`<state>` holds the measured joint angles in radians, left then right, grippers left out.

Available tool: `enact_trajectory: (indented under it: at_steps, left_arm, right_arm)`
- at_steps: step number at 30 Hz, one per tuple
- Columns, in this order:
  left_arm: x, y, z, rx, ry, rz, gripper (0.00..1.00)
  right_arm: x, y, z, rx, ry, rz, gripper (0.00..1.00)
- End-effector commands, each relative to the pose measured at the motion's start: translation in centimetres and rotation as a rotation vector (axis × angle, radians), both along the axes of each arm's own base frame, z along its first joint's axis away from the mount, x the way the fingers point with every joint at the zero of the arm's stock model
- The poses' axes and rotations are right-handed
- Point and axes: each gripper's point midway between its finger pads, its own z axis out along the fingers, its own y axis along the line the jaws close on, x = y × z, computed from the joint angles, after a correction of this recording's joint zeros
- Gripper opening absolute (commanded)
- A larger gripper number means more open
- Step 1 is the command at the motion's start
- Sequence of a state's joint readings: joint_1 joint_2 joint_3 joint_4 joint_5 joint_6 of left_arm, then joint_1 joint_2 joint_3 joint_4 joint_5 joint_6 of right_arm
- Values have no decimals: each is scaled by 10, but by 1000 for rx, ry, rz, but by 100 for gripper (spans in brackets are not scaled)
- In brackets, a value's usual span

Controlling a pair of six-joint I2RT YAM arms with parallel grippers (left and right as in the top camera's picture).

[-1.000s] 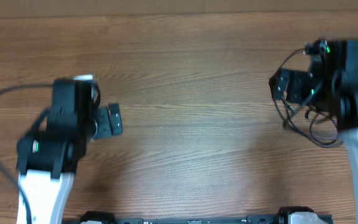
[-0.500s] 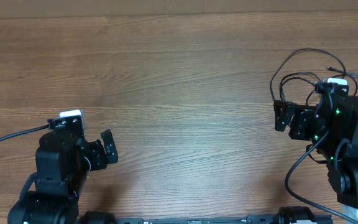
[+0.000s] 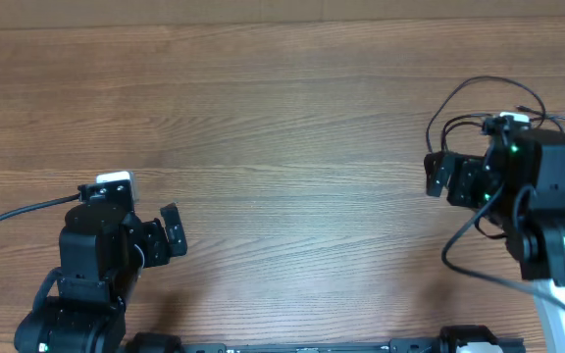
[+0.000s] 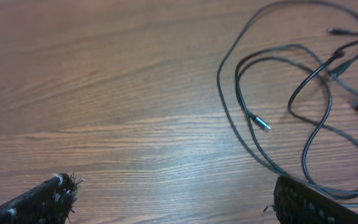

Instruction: Untangle cables

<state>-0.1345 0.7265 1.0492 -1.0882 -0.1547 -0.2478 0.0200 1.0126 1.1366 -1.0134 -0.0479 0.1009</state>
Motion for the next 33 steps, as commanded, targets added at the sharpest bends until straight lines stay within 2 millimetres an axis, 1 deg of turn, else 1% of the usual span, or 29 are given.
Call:
enact_trajectory:
  at_steps: [1, 3, 5, 7, 10, 14, 16, 21, 22, 23, 28, 30, 33]
  left_arm:
    - [0, 4, -2, 10, 5, 19, 100]
    - [0, 4, -2, 10, 5, 19, 100]
    - [0, 4, -2, 10, 5, 19, 100]
    - [0, 4, -2, 10, 5, 19, 100]
    - [0, 4, -2, 10, 5, 19, 100]
    - [0, 4, -2, 10, 5, 19, 100]
    - [0, 4, -2, 10, 5, 19, 100]
    - [0, 4, -2, 10, 5, 19, 100]
    - [0, 4, -2, 10, 5, 19, 100]
    - [0, 4, -2, 10, 5, 19, 100]
    - [0, 4, -2, 10, 5, 19, 100]
    - [0, 4, -2, 10, 5, 19, 100]
    - [0, 4, -2, 10, 5, 19, 100]
  right_arm:
    - [4, -2, -14, -3, 46, -9, 100]
    - [-1, -2, -18, -4, 71, -9, 100]
    - [-5, -2, -18, -4, 78, -9, 100]
    - [-8, -1, -13, -1, 59, -7, 100]
    - [-11, -2, 0, -2, -8, -5, 100]
    - [-15, -2, 24, -18, -181, 13, 100]
    - [-18, -2, 31, -17, -275, 12, 100]
    - [-26, 2, 31, 1, -480, 25, 100]
    - [-28, 4, 31, 7, -543, 34, 100]
    - [-28, 4, 31, 9, -566, 38, 100]
    - [-34, 9, 37, 19, -793, 61, 100]
    - [-36, 9, 40, 18, -914, 63, 100]
    - [-35, 9, 37, 19, -977, 66, 100]
